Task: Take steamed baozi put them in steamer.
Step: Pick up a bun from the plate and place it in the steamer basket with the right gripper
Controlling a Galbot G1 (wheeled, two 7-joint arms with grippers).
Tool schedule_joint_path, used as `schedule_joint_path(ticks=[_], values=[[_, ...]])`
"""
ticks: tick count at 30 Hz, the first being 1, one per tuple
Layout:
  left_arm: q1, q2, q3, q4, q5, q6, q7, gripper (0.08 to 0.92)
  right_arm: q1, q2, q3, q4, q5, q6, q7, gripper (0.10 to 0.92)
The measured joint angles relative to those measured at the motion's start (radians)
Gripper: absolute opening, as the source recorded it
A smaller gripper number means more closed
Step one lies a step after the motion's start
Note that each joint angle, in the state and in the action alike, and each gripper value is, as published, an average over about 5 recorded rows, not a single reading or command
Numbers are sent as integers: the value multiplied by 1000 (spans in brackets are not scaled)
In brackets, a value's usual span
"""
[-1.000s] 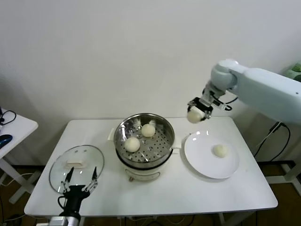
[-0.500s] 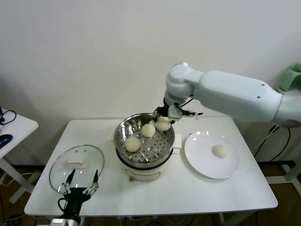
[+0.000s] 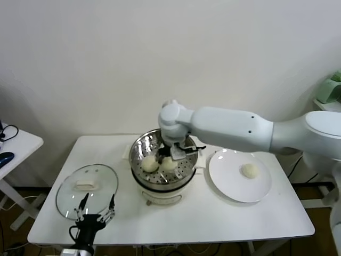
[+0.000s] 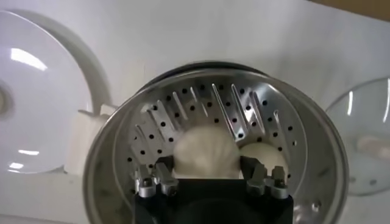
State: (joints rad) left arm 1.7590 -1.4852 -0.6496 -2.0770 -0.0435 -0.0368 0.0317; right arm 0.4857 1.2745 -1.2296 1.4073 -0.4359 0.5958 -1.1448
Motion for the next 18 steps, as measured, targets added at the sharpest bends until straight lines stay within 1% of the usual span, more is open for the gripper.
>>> schedule_joint_path(ticks=[18], values=[[2, 5, -3, 24, -3, -4, -1, 823, -31, 12, -21, 24, -26, 41, 1, 704]])
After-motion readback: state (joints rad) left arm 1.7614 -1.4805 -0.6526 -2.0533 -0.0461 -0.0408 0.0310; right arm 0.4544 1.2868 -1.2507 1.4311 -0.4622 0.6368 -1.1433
